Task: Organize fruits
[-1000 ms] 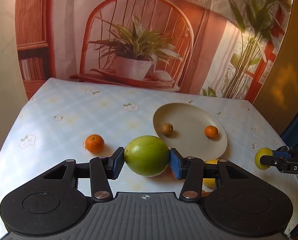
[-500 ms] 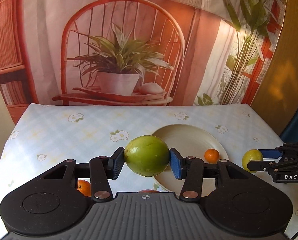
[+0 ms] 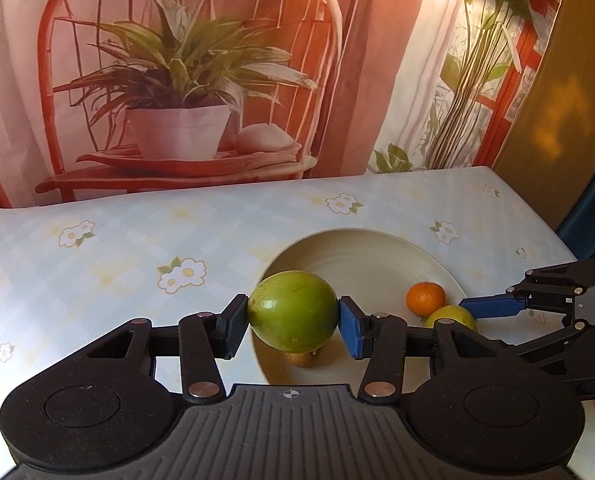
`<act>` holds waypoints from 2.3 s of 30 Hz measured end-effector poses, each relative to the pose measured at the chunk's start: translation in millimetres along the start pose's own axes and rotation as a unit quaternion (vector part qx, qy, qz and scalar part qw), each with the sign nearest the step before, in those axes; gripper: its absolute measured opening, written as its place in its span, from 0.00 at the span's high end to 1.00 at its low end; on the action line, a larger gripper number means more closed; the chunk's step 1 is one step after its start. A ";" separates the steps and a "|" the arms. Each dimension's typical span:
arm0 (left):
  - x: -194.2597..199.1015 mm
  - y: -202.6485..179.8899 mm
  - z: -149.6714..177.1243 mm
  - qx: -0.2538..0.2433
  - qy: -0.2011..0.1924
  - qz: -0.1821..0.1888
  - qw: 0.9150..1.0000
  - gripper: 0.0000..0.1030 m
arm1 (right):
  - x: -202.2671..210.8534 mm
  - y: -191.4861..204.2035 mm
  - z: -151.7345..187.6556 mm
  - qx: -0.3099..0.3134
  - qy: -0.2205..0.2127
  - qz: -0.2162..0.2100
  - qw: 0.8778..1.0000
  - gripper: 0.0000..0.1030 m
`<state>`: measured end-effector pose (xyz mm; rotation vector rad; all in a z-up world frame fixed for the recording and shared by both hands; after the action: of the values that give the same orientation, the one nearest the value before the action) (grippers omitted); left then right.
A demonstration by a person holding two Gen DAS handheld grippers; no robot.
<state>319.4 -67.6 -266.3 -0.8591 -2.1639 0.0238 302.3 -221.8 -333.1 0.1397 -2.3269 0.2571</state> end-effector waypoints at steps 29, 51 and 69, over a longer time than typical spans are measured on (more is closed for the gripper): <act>-41.8 7.5 -9.0 0.004 0.024 -0.019 1.000 0.51 | 4.0 -21.7 -9.3 -0.037 -0.035 0.037 0.998 0.58; 66.6 -0.7 18.5 0.002 -0.028 -0.059 0.998 0.51 | 69.6 -0.2 24.3 -0.055 -0.053 0.029 0.997 0.58; 60.3 -35.7 55.4 0.008 -0.013 -0.010 1.000 0.57 | 83.7 32.0 53.5 -0.001 -0.031 -0.002 1.000 0.80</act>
<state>233.7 -45.8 -253.9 -0.8318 -2.1937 0.0409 201.2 -204.7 -313.7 0.1542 -2.3886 0.2527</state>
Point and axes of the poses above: each gripper's, at about its wrist camera, not at the fingertips, and x roughly against the way its jaws point, y to its left, z to its underside, the point moved 8 cm from there along -x, roughly the way its jaws point, and after that the axes turned 14 degrees about z, right-handed, at the moved point
